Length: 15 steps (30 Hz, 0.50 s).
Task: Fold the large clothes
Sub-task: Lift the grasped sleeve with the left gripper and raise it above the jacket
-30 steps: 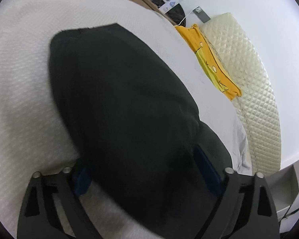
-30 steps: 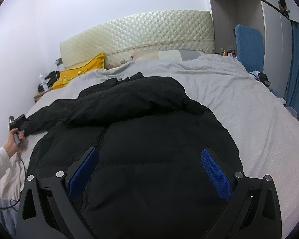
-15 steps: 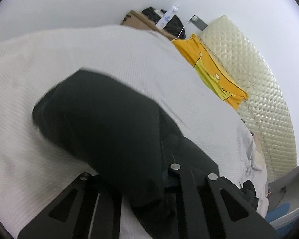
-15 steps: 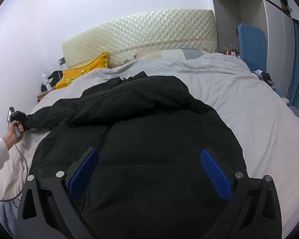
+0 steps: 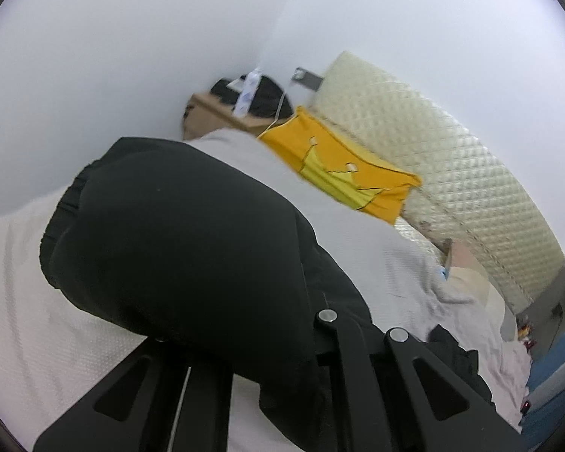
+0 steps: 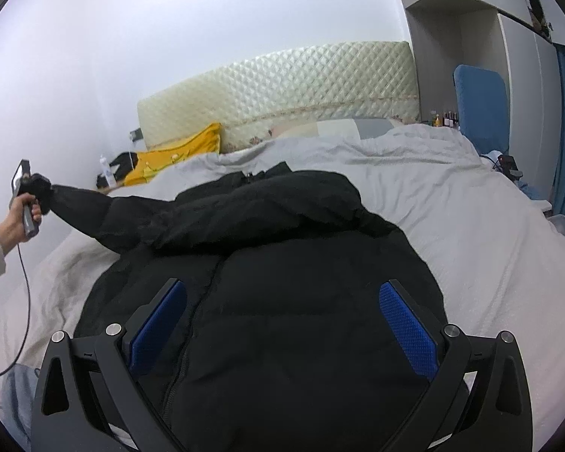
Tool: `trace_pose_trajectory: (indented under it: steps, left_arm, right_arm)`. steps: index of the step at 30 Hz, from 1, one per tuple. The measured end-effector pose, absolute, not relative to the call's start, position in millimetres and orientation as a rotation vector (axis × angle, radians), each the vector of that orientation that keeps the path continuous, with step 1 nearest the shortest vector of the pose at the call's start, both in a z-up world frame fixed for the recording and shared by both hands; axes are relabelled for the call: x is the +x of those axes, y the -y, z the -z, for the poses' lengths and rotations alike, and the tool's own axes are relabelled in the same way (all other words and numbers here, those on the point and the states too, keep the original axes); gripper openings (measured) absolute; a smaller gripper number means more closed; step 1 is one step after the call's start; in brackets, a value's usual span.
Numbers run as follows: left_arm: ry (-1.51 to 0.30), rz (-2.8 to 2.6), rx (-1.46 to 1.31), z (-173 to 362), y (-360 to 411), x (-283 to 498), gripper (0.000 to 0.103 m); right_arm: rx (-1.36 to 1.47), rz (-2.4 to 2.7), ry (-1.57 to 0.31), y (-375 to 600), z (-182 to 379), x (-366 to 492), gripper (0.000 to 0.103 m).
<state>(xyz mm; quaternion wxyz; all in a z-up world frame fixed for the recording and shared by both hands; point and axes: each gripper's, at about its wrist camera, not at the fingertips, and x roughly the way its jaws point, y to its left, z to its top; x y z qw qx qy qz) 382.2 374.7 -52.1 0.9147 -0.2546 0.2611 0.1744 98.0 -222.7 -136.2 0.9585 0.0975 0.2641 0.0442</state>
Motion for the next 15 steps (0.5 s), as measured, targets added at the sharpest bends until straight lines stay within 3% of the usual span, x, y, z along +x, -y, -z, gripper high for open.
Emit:
trace_pose_trajectory:
  steps: [15]
  left_arm:
    - [-0.485,-0.265,-0.361,-36,-250,383,0.008]
  right_arm:
    - [0.182,-0.077,-0.445,245,120,77,0.103]
